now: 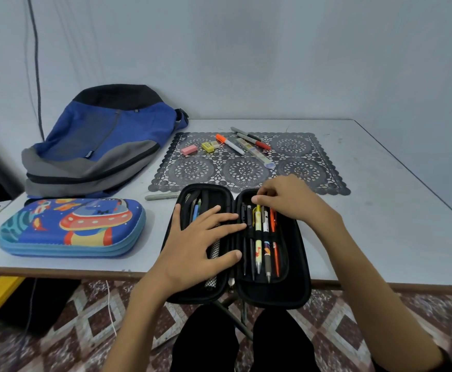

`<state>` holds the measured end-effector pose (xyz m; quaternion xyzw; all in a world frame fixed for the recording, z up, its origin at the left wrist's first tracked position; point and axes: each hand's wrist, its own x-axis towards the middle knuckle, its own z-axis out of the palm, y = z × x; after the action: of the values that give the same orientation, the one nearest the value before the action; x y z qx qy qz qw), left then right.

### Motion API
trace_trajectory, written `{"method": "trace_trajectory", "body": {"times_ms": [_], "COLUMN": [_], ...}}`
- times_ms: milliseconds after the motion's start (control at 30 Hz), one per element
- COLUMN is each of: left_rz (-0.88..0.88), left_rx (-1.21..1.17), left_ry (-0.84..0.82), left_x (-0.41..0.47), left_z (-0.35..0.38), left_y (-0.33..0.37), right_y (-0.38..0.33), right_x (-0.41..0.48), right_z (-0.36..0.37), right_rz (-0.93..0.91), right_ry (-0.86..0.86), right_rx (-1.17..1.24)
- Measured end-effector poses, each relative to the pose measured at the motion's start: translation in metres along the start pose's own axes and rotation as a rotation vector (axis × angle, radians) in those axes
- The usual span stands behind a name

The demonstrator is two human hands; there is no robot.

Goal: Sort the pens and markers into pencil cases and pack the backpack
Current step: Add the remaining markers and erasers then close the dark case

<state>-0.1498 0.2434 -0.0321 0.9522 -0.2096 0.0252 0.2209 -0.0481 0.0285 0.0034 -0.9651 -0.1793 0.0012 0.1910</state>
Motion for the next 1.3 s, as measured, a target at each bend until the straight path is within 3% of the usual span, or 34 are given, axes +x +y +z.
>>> {"method": "trace_trajectory", "body": {"times_ms": [200, 300, 400, 467, 567, 1000, 1067, 1133, 1233, 1300], "left_rz": [0.004, -0.008, -0.034, -0.053, -0.066, -0.067, -0.072, -0.081, -0.088, -0.093], "left_rx": [-0.001, -0.002, -0.072, -0.153, -0.272, -0.427, -0.438, -0.45, -0.455, -0.459], "left_ry": [0.008, 0.007, -0.001, -0.001, 0.0, 0.08, 0.077, 0.071, 0.061, 0.059], "left_x": [0.0, -0.001, -0.001, -0.001, 0.0, -0.004, -0.004, -0.004, -0.005, -0.005], "left_z": [0.001, -0.002, -0.005, -0.006, -0.007, -0.008, -0.007, -0.006, -0.006, -0.006], "left_y": [0.001, 0.002, 0.005, 0.007, 0.007, 0.001, 0.0, 0.002, 0.003, 0.003], "right_y": [0.004, 0.003, 0.002, 0.003, -0.003, -0.015, -0.013, -0.005, 0.016, 0.03], "right_x": [-0.001, -0.004, -0.009, -0.011, -0.012, 0.002, 0.012, 0.03, 0.064, 0.082], "right_z": [-0.001, -0.006, -0.011, -0.01, 0.002, 0.013, 0.005, 0.003, 0.01, 0.016], "right_rz": [0.009, 0.103, 0.124, 0.037, -0.047, -0.009, -0.005, 0.055, 0.176, 0.221], "right_ry": [-0.015, 0.047, -0.056, -0.133, -0.124, -0.118, -0.035, 0.176, 0.413, 0.302], "right_rx": [0.226, 0.629, 1.085, 1.197, 1.068, 0.727, 0.805, 0.849, 0.481, 0.133]}}
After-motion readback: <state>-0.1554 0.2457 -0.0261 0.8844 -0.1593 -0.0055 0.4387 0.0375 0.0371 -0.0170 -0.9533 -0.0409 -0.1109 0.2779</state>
